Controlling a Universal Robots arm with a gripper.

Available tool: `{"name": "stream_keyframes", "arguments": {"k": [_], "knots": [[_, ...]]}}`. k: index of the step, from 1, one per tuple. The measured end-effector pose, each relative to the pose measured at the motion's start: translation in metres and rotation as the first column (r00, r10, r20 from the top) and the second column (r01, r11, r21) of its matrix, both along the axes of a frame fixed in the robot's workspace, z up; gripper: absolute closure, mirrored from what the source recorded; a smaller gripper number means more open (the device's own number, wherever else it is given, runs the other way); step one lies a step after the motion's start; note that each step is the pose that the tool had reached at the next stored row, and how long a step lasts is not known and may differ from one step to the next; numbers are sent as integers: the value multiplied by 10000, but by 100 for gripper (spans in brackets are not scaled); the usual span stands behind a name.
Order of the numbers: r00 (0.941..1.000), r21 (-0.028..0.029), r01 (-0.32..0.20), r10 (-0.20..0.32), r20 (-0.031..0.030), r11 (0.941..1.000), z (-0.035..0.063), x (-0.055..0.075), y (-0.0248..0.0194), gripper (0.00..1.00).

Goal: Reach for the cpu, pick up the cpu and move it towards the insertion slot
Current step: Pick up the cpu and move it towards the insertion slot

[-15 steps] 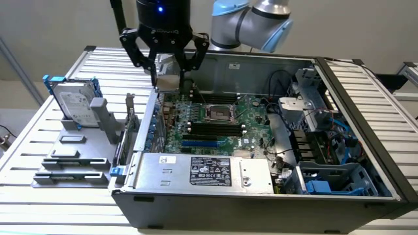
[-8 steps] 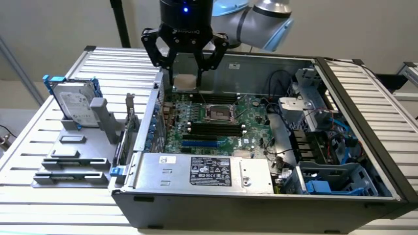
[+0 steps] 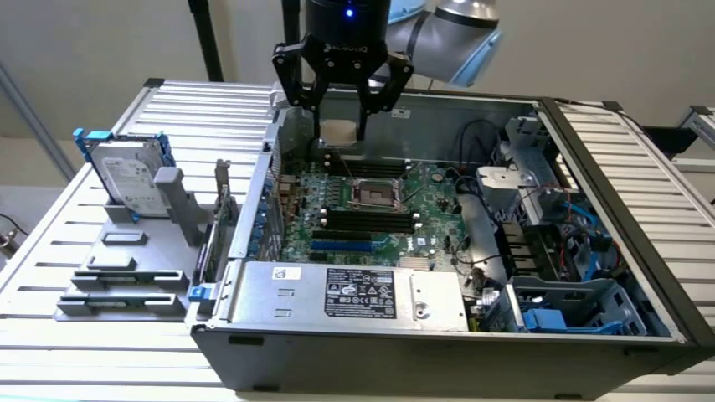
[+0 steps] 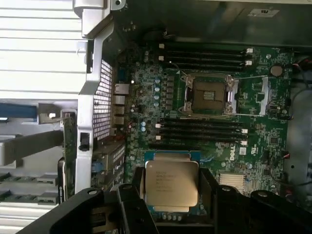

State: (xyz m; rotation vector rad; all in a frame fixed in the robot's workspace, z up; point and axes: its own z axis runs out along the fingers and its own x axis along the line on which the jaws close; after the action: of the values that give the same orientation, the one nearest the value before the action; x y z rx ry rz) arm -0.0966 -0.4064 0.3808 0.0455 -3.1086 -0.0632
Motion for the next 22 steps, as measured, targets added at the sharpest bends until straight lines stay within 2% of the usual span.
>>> {"name": "stream_keyframes", "arguments": {"k": [6,10,18,22], "knots": [[10000,2,0,0,1,10000,-41,166,189,45],[10000,1,0,0,0,10000,-62,282,293,45],[10000,1,0,0,1,10000,-109,553,448,45],[10000,1,2,-2,1,10000,-136,680,488,45]]}}
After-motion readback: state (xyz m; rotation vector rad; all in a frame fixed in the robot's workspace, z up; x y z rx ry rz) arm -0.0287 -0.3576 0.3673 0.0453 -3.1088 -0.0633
